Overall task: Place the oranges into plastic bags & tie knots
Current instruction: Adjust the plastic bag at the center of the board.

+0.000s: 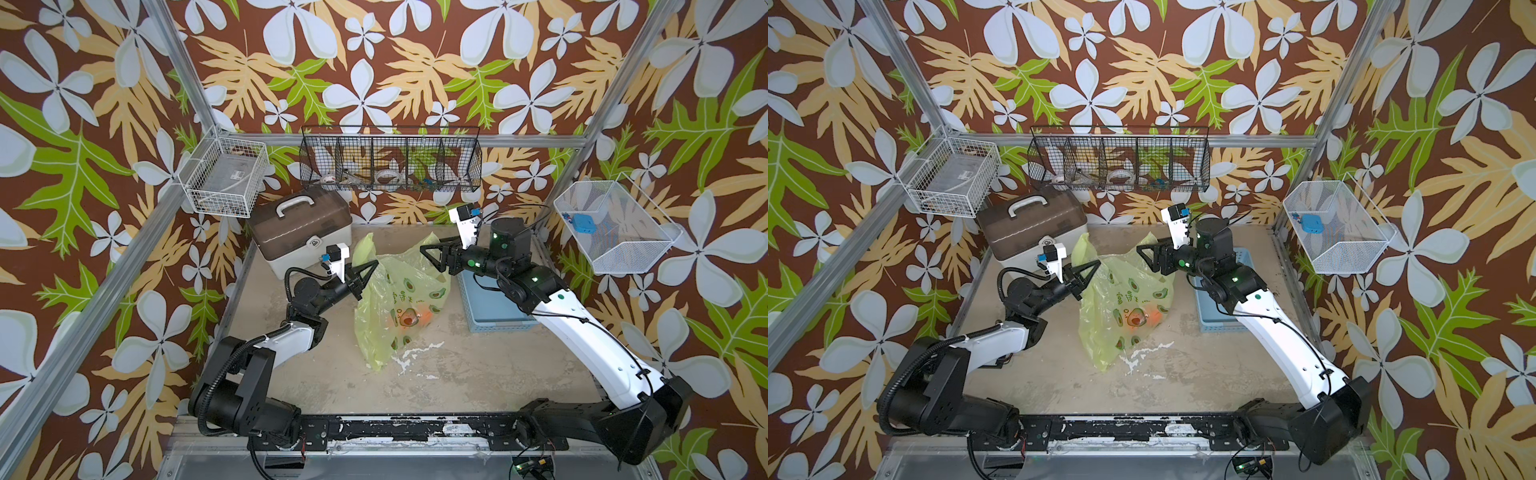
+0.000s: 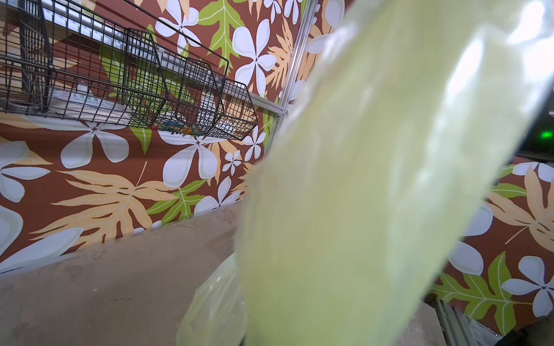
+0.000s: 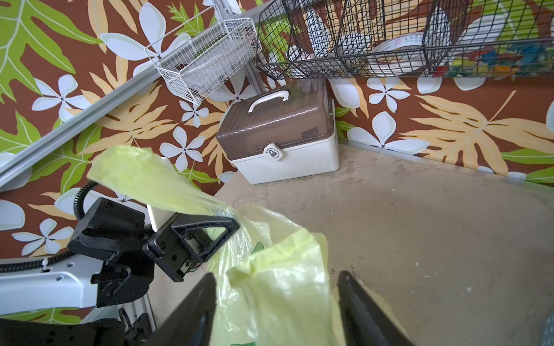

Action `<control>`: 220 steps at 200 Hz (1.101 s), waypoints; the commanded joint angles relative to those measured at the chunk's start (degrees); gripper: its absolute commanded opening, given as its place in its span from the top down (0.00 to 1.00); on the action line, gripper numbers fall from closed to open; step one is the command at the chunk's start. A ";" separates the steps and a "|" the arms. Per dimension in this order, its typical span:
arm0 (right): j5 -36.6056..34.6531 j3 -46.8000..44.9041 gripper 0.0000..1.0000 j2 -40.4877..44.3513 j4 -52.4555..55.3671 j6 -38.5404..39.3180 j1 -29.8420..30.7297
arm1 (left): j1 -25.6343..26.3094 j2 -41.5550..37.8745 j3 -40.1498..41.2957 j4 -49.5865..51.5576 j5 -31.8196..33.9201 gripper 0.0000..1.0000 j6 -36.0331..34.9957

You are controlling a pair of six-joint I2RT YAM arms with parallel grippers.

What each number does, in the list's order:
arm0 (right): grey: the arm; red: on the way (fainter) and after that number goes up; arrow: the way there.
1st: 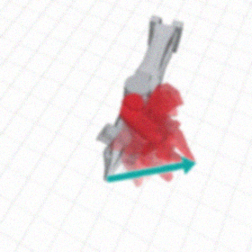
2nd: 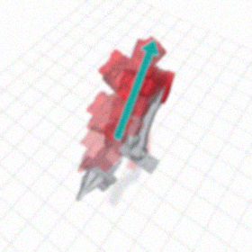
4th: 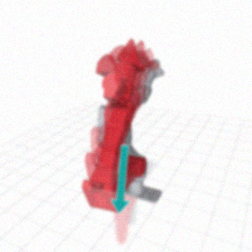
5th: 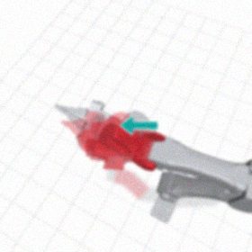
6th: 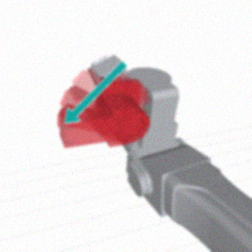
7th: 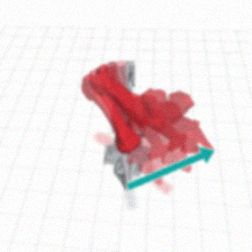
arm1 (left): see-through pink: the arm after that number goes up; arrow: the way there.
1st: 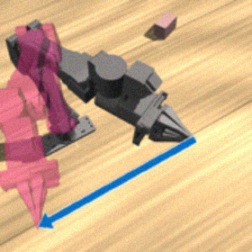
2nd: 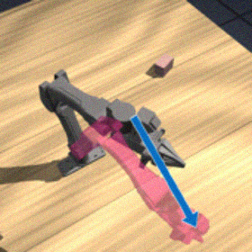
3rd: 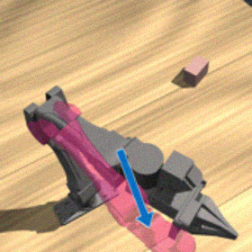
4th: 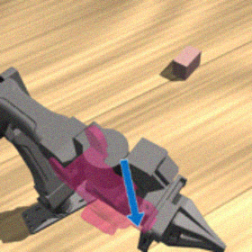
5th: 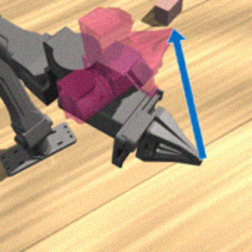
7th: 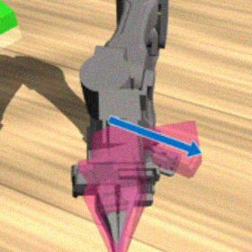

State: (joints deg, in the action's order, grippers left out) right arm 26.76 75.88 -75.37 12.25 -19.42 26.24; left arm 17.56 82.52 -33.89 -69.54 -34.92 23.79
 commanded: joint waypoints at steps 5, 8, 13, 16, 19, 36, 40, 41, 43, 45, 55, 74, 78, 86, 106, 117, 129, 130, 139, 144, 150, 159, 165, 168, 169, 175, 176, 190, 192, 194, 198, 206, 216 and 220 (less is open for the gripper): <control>-1.13 1.79 0.99 -0.60 0.19 0.87 0.01 | -0.13 -0.64 -0.73 0.88 -1.13 1.00 -0.39; -1.33 2.12 1.00 -0.60 0.38 0.94 -0.01 | -0.14 -0.69 -0.80 1.20 -0.93 1.00 -0.49; -1.79 2.81 1.00 -0.49 0.69 0.89 -0.03 | -0.15 -0.78 -1.10 2.00 -0.59 1.00 -0.58; -2.14 3.20 1.00 -0.33 0.84 0.81 -0.01 | -0.16 -0.86 -1.38 2.63 -0.26 1.00 -0.59; -2.54 3.53 1.00 -0.12 0.93 0.67 0.02 | -0.09 -0.93 -1.68 3.25 -0.06 1.00 -0.65; -3.74 5.60 1.00 1.90 0.89 -1.07 0.04 | -0.11 -0.96 -3.88 6.48 1.07 1.00 -0.43; -4.02 6.02 1.00 2.56 0.78 -1.57 0.04 | -0.11 -0.88 -4.46 7.00 1.49 1.00 -0.34; -4.06 6.07 1.00 2.76 0.81 -1.67 0.04 | -0.13 -0.88 -4.58 7.11 1.59 1.00 -0.29; -4.12 6.31 1.00 3.01 0.71 -1.89 0.04 | -0.15 -0.83 -4.88 7.30 1.71 1.00 -0.21; -4.16 6.55 1.00 3.34 0.68 -2.06 0.04 | -0.16 -0.79 -5.16 7.49 1.87 1.00 -0.12; -4.96 7.74 1.00 4.61 0.92 -2.55 0.41 | -0.15 -0.55 -6.56 7.75 1.78 1.00 -0.14; -6.41 8.81 1.00 5.73 1.96 -2.23 1.37 | -0.16 0.70 -9.70 8.60 0.90 1.00 -0.14; -6.55 8.57 1.00 5.70 2.19 -1.93 1.49 | -0.14 1.08 -10.76 9.31 0.50 1.00 -0.36; -7.00 7.62 1.00 5.38 2.79 -0.79 1.69 | -0.10 2.21 -12.74 11.55 -0.55 1.00 -0.78; -9.30 3.56 1.00 4.41 3.98 4.13 1.71 | -0.16 5.41 -18.43 19.76 -2.74 1.00 -1.85; -10.65 1.88 1.00 4.01 4.52 7.73 1.71 | -0.16 6.88 -20.49 23.71 -2.96 1.00 -2.13; -11.12 0.34 1.00 4.04 4.34 11.21 1.71 | -0.14 8.09 -22.13 27.24 -3.07 1.00 -2.44; -11.12 0.25 1.00 4.07 4.26 11.49 1.71 | -0.15 8.14 -22.24 27.47 -3.11 1.00 -2.48; -11.04 -0.27 1.00 4.45 3.89 13.44 1.80 | -0.16 8.60 -22.85 29.18 -2.98 1.00 -2.35; -10.53 -0.33 1.00 4.70 3.83 14.40 1.80 | -0.12 8.75 -23.20 30.19 -3.00 1.00 -2.30; -9.78 -0.08 1.00 5.00 3.96 15.51 1.99 | -0.10 8.80 -23.68 31.30 -3.64 1.00 -2.45; -8.43 0.50 1.00 5.60 3.64 16.61 2.30 | -0.16 8.89 -24.17 32.84 -4.10 1.00 -2.29; -6.95 0.82 1.00 5.75 3.21 17.22 2.52 | -0.15 8.89 -24.53 33.77 -4.17 1.00 -2.03; -6.16 0.96 1.00 5.89 2.89 17.56 2.69 | -0.15 8.94 -24.74 34.30 -4.31 1.00 -1.98; -5.87 0.99 1.00 5.87 2.79 17.66 2.77 | -0.15 8.96 -24.83 34.48 -4.39 1.00 -1.99; -4.66 1.34 1.00 5.94 2.30 18.27 3.38 | -0.16 9.12 -25.45 35.97 -4.75 1.00 -2.06; -4.42 1.40 1.00 5.94 2.23 18.36 3.51 | -0.16 9.18 -25.62 36.32 -4.82 1.00 -2.12; -1.31 3.36 1.00 4.02 3.06 20.34 5.11 | 0.02 9.99 -27.72 40.46 -6.60 1.00 -3.33; -1.04 3.72 1.00 3.55 3.40 20.73 5.33 | 0.08 10.13 -28.01 40.93 -6.99 1.00 -3.47; -0.82 4.10 1.00 3.14 3.66 21.15 5.62 | 0.14 10.23 -28.23 41.38 -7.36 1.00 -3.68; -0.54 4.80 1.00 2.31 4.32 22.03 6.09 | 0.26 10.36 -28.55 42.23 -7.87 1.00 -4.01; 0.07 5.68 1.00 0.65 5.00 23.51 6.71 | 0.56 10.55 -29.01 43.25 -8.87 1.00 -4.86; 0.98 6.24 1.00 -1.11 5.15 24.99 6.76 | 1.15 10.40 -29.36 44.51 -10.22 1.00 -6.64; 1.01 6.36 1.00 -1.67 5.11 25.64 6.79 | 1.30 10.26 -29.47 45.14 -10.53 1.00 -7.35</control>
State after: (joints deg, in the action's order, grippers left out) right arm 24.16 81.08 -74.35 16.32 0.58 32.64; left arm 17.91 92.90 -62.35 -30.11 -40.86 20.51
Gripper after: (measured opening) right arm 0.053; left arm 0.053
